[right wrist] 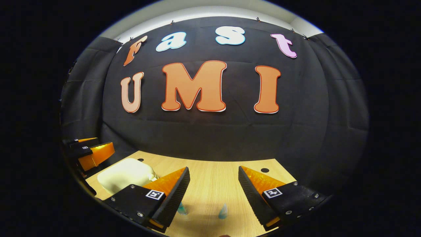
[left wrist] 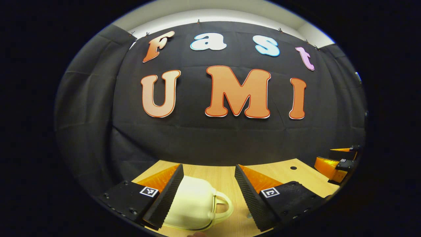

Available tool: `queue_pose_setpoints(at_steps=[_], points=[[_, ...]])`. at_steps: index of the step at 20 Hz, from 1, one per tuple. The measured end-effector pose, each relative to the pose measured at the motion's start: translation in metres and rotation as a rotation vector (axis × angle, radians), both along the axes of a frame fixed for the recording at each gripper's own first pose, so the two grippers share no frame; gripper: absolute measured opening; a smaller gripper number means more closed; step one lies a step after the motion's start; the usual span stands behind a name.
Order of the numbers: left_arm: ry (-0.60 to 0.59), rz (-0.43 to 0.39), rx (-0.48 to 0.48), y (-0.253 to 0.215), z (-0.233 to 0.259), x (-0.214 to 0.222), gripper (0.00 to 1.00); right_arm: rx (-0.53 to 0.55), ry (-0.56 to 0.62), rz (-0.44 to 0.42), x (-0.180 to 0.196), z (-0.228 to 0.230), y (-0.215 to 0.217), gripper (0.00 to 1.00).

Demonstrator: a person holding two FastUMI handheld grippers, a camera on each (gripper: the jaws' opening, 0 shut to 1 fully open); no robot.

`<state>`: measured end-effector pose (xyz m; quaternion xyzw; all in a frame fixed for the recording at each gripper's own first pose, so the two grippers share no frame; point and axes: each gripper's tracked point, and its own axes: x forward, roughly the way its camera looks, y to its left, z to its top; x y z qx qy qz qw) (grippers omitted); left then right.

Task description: First open the suitcase, pack the skin care products into it, and then close the suitcase.

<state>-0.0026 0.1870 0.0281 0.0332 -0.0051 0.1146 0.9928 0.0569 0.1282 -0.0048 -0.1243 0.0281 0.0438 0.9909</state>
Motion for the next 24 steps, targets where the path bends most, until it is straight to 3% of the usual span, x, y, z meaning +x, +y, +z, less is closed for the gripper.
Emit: queue_pose_setpoints(at_steps=[7, 17, 24], points=[[0.130, -0.025, 0.115, -0.009, -0.052, 0.004, 0.97, -0.031, 0.036, -0.056, -0.001, -0.011, -0.029, 0.94], [0.313, -0.085, 0.494, -0.023, -0.128, 0.007, 0.98, -0.019, 0.077, -0.163, -0.010, -0.028, -0.067, 0.94], [0.484, -0.134, 0.674, -0.031, -0.190, 0.013, 0.98, -0.007, 0.108, -0.258, -0.027, -0.037, -0.109, 0.94]])
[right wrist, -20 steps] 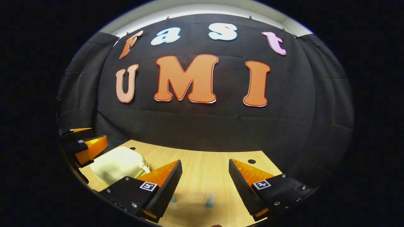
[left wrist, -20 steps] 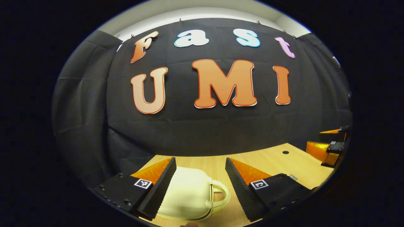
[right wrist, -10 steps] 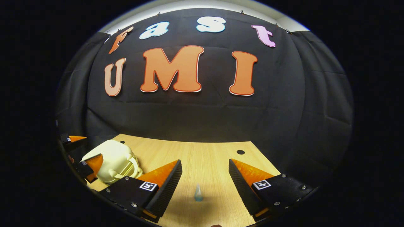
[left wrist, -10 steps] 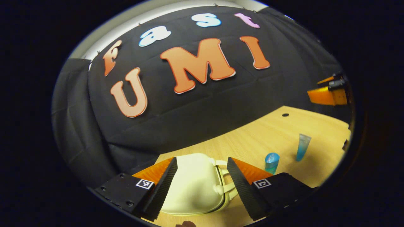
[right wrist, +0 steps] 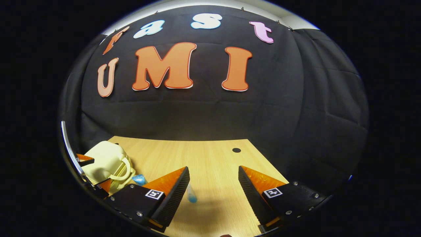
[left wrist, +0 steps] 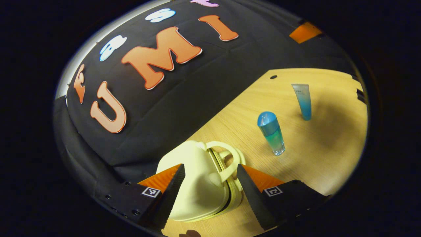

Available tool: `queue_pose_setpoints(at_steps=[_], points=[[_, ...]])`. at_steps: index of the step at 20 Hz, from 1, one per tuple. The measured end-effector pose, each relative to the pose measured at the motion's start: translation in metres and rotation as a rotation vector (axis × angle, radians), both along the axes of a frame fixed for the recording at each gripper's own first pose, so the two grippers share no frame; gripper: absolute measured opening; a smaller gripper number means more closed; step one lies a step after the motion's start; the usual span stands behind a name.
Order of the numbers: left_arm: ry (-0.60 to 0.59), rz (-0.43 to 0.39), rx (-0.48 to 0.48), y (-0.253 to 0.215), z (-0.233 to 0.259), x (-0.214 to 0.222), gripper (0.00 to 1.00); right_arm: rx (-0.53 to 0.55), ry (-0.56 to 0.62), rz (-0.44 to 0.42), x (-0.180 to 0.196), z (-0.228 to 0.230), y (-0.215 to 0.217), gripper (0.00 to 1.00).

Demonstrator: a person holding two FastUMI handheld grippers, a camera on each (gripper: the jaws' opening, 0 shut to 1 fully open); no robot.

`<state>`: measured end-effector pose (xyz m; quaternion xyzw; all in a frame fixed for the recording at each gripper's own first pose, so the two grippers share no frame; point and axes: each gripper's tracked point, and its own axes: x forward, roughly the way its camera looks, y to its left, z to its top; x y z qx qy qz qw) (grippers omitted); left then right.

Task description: First open the suitcase, pack the skin care products into it, and then close the suitcase.

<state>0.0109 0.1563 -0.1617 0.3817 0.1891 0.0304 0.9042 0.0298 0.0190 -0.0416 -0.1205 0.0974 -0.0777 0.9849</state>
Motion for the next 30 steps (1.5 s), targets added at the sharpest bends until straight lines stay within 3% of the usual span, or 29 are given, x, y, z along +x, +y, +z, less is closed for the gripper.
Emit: queue_pose_setpoints(at_steps=[5, 12, 22, 25, 28, 29, 30], points=[[0.076, -0.011, 0.140, 0.000, -0.029, 0.012, 0.98, 0.009, 0.019, -0.077, -0.016, -0.007, -0.032, 0.95], [0.134, 0.006, 0.212, 0.007, -0.043, 0.040, 0.98, 0.019, 0.036, -0.153, -0.028, -0.010, -0.062, 0.95], [0.174, 0.006, 0.286, 0.006, -0.049, 0.061, 0.95, 0.018, 0.038, -0.173, -0.027, -0.009, -0.064, 0.95], [0.222, 0.004, 0.285, 0.000, -0.063, 0.059, 0.77, 0.018, 0.038, -0.183, -0.027, -0.009, -0.065, 0.95], [0.272, -0.029, 0.334, -0.005, -0.069, 0.061, 0.28, 0.008, 0.036, -0.185, -0.028, -0.008, -0.066, 0.95], [0.279, -0.045, 0.340, -0.007, -0.069, 0.062, 0.28, 0.009, 0.037, -0.181, -0.027, -0.008, -0.064, 0.95], [0.269, -0.049, 0.346, -0.009, -0.065, 0.061, 0.21, 0.012, 0.039, -0.174, -0.026, -0.008, -0.061, 0.95]])
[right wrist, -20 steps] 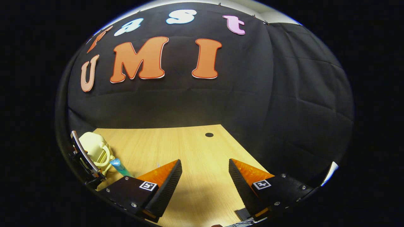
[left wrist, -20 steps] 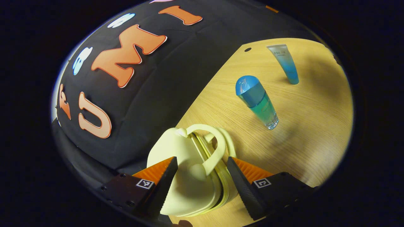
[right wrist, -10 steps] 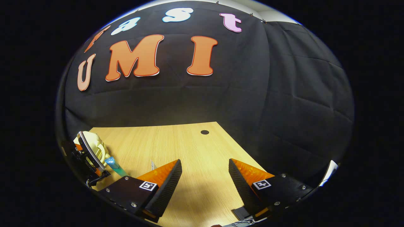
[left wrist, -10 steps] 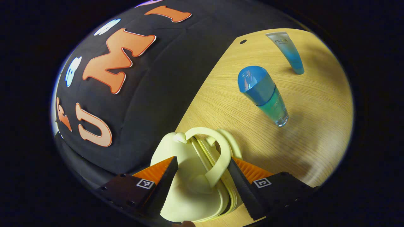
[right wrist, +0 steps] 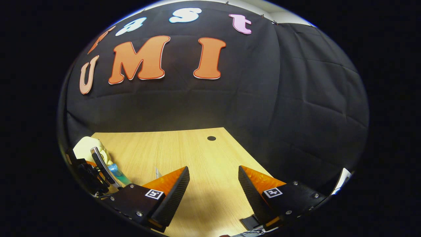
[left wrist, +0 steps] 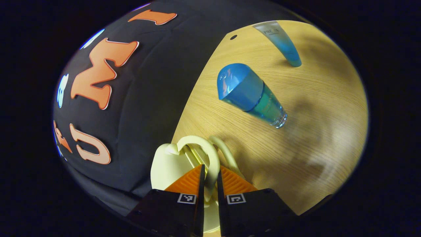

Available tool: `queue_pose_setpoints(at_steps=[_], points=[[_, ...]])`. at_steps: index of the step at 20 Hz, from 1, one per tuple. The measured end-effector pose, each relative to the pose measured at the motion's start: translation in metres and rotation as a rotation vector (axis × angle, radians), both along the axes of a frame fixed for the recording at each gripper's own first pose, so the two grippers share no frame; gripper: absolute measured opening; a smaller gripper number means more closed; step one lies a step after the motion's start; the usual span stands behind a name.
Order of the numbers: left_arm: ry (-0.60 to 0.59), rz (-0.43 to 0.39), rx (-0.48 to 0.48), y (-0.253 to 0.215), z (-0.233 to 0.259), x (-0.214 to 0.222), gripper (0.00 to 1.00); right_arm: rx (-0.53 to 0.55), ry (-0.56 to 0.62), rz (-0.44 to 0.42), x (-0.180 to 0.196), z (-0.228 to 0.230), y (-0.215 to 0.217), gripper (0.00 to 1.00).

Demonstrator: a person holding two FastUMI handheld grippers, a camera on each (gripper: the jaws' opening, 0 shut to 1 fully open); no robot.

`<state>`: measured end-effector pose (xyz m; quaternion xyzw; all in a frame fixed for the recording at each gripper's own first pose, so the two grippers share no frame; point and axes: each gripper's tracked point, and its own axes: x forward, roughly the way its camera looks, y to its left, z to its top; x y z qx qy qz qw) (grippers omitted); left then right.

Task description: First open the suitcase, pack the skin care products into it, and then close the suitcase.

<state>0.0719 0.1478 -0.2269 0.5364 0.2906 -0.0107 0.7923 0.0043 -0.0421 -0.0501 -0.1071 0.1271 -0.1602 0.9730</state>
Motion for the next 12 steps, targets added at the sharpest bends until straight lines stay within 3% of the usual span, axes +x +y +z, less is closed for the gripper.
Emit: queue_pose_setpoints(at_steps=[1, 6, 12], points=[[-0.003, 0.009, -0.011, -0.001, 0.004, -0.001, 0.10, 0.003, 0.000, 0.007, 0.001, 0.000, 0.003, 0.95], [0.008, 0.074, -0.183, -0.001, 0.019, -0.002, 0.10, -0.008, -0.002, 0.059, 0.009, 0.002, 0.021, 0.95], [-0.030, 0.156, -0.470, 0.004, 0.063, -0.005, 0.12, -0.003, -0.009, 0.128, 0.018, 0.008, 0.049, 0.95]])
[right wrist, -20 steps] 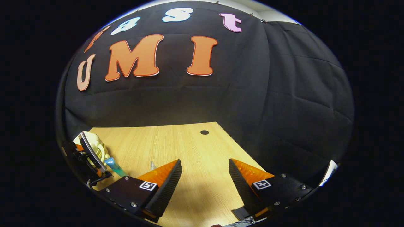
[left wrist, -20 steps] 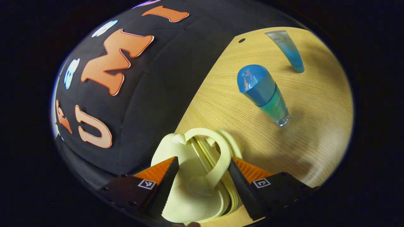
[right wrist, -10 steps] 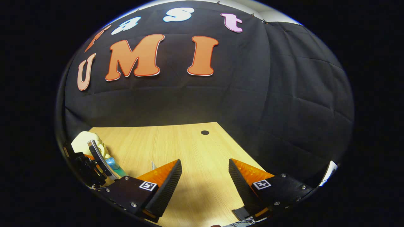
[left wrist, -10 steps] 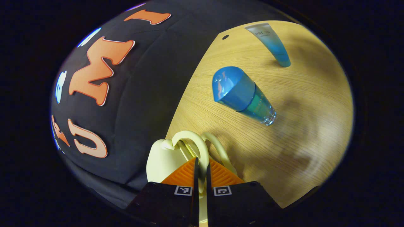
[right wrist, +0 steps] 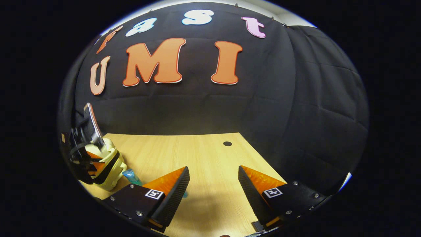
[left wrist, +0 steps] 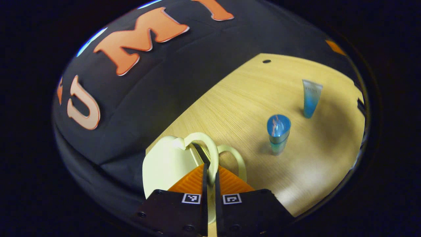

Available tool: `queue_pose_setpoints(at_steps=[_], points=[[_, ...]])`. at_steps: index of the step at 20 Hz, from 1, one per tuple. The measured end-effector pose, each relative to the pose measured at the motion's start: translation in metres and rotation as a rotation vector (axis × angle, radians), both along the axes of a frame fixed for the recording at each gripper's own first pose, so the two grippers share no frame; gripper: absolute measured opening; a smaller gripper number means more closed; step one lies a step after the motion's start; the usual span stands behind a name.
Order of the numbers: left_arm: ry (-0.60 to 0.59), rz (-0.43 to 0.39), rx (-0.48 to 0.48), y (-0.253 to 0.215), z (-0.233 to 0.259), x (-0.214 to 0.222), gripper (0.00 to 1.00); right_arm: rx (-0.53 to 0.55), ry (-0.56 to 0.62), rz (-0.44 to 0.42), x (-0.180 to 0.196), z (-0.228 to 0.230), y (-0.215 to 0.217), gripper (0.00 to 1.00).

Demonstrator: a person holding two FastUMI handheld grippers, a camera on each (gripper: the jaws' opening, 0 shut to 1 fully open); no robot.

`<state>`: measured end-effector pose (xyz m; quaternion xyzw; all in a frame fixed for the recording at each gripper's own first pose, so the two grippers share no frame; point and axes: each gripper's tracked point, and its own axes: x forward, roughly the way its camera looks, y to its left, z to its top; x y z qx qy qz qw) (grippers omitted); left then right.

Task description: First open the suitcase, pack the skin care products into it, and then close the suitcase.

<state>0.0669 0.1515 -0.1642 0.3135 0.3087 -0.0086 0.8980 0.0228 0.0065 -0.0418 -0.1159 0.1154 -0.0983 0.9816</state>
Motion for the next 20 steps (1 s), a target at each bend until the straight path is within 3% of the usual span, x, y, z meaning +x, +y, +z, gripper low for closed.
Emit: queue_pose_setpoints(at_steps=[6, 13, 15, 20], points=[[-0.079, 0.072, -0.350, 0.033, 0.065, -0.008, 0.10, -0.003, -0.021, 0.075, 0.022, 0.013, 0.040, 0.95], [-0.184, 0.137, -0.741, 0.119, 0.124, -0.024, 0.10, 0.011, -0.046, 0.107, 0.034, 0.026, 0.094, 0.95], [-0.225, 0.154, -0.818, 0.147, 0.145, -0.032, 0.10, 0.017, -0.057, 0.108, 0.033, 0.030, 0.111, 0.95], [-0.290, 0.218, -0.843, 0.252, 0.149, -0.052, 0.06, 0.001, -0.103, 0.115, 0.031, 0.043, 0.155, 0.95]])
